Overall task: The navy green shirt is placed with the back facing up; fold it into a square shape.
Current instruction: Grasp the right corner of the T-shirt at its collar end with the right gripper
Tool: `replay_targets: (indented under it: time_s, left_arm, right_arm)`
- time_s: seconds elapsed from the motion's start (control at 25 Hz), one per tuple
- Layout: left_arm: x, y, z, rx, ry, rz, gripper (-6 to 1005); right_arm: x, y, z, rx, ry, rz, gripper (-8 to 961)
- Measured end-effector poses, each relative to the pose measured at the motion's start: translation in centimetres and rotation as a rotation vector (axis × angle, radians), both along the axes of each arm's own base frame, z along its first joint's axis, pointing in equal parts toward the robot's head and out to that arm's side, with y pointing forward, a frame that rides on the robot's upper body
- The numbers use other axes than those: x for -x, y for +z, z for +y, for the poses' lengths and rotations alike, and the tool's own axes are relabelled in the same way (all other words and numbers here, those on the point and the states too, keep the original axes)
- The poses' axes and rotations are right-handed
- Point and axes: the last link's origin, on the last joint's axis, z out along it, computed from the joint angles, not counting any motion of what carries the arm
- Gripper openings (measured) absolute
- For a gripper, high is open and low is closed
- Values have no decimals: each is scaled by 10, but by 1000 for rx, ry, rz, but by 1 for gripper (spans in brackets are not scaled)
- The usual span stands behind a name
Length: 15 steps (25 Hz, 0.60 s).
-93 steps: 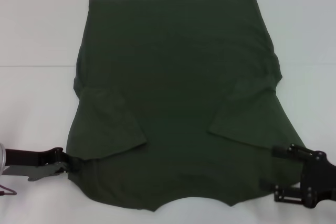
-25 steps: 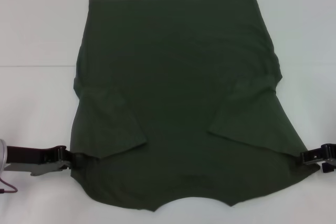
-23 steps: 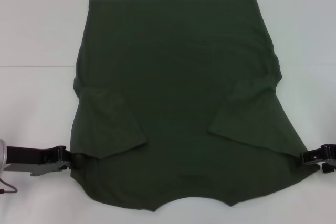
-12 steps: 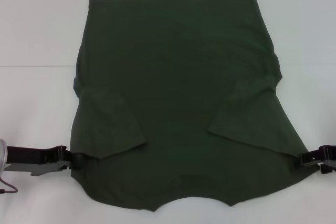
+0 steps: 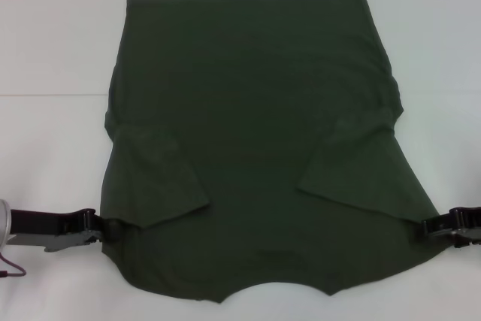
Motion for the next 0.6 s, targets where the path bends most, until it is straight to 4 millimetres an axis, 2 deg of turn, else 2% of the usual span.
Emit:
replay_targets:
  time_s: [0.6]
  left_arm:
    - [0, 0, 0, -1, -6, 0, 43]
  right_arm:
    - [14, -16, 4, 28, 22, 29, 916]
